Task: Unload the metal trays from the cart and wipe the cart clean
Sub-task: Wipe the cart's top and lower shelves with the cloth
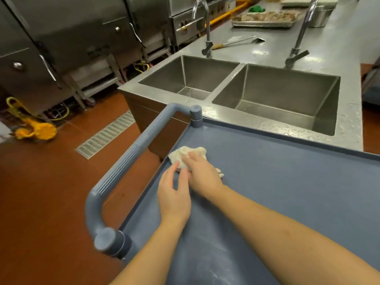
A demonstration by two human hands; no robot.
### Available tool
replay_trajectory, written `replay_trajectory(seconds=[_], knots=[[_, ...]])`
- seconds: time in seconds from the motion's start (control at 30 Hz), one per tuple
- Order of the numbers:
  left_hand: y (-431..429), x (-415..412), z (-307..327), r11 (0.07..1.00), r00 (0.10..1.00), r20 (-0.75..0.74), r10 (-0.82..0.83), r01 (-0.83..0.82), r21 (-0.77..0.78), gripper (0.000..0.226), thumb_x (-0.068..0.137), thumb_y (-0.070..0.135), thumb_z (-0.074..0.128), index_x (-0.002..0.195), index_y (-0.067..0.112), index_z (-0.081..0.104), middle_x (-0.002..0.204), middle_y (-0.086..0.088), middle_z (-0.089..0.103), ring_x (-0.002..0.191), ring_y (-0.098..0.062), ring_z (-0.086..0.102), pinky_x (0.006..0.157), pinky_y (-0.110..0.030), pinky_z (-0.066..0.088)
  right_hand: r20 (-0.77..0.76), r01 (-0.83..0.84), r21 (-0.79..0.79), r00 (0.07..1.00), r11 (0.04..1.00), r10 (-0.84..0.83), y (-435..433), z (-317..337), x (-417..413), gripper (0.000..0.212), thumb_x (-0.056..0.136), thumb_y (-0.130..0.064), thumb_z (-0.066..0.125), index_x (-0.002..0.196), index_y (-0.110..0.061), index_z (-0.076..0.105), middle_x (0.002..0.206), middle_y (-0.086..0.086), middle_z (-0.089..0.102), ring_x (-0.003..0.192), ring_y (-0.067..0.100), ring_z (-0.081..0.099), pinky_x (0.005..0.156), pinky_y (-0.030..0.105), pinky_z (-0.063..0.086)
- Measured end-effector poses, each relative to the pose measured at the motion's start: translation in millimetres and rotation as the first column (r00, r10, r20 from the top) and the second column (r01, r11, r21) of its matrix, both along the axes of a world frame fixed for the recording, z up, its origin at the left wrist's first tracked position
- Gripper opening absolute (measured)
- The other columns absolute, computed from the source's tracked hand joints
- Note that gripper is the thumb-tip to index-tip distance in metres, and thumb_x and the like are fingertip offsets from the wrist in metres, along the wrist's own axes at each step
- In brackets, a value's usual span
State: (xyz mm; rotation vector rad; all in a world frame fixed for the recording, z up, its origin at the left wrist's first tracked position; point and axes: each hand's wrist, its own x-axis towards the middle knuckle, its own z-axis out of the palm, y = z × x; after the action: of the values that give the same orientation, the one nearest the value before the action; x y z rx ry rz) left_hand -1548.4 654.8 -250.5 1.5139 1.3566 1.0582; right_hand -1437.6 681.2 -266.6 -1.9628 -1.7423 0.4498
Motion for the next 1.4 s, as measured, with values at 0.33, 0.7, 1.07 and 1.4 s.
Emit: replay_trajectory(seconds=[0.33,0.7,1.07,1.4], knots=[[-44,41,15,0.991,0.991,-0.050,0.124,-0.122,0.053,0.031,0.096,0.035,0.050,0.124,0.027,0.060,0.134,0.006,0.055,0.129,-0.014,0.044,0.112,-0.045,0.029,-0.191,-0.511,-0.262,0.859,0.819,0.475,-131,29,38,0.025,0.089,-0.012,0.048,0.110,-0.019,0.059,0.101,0.007,0.067,0.087,0.025,0.060,0.081,0.042,0.051],[-184,137,31,0.965,0.977,0.127,-0.170,0.192,-0.178,0.015,0.093,0.030,0.057,0.107,0.033,0.062,0.103,0.022,0.061,0.097,0.007,0.056,0.085,-0.014,0.039,-0.240,-0.228,-0.310,0.958,0.923,0.157,-288,85,198,0.019,0.095,-0.024,0.053,0.109,-0.028,0.065,0.103,-0.012,0.066,0.096,0.008,0.060,0.086,0.026,0.048],[-238,154,52,0.970,0.976,0.051,-0.212,0.216,-0.107,0.021,0.090,0.029,0.059,0.106,0.042,0.062,0.094,0.023,0.062,0.089,0.011,0.058,0.072,-0.009,0.041,-0.094,0.247,-0.206,0.958,0.947,-0.270,-337,98,242,0.026,0.088,-0.037,0.061,0.108,-0.020,0.065,0.101,0.000,0.068,0.082,0.017,0.063,0.063,0.026,0.051],[-263,132,18,0.881,0.766,-0.437,-0.472,0.392,-0.265,0.021,0.082,0.024,0.063,0.100,0.029,0.072,0.095,0.011,0.070,0.092,-0.007,0.064,0.083,-0.028,0.052,0.299,0.101,-0.213,0.954,0.972,-0.034,-373,36,234,0.031,0.089,-0.044,0.055,0.117,-0.031,0.060,0.118,-0.011,0.059,0.107,0.015,0.056,0.074,0.030,0.046]])
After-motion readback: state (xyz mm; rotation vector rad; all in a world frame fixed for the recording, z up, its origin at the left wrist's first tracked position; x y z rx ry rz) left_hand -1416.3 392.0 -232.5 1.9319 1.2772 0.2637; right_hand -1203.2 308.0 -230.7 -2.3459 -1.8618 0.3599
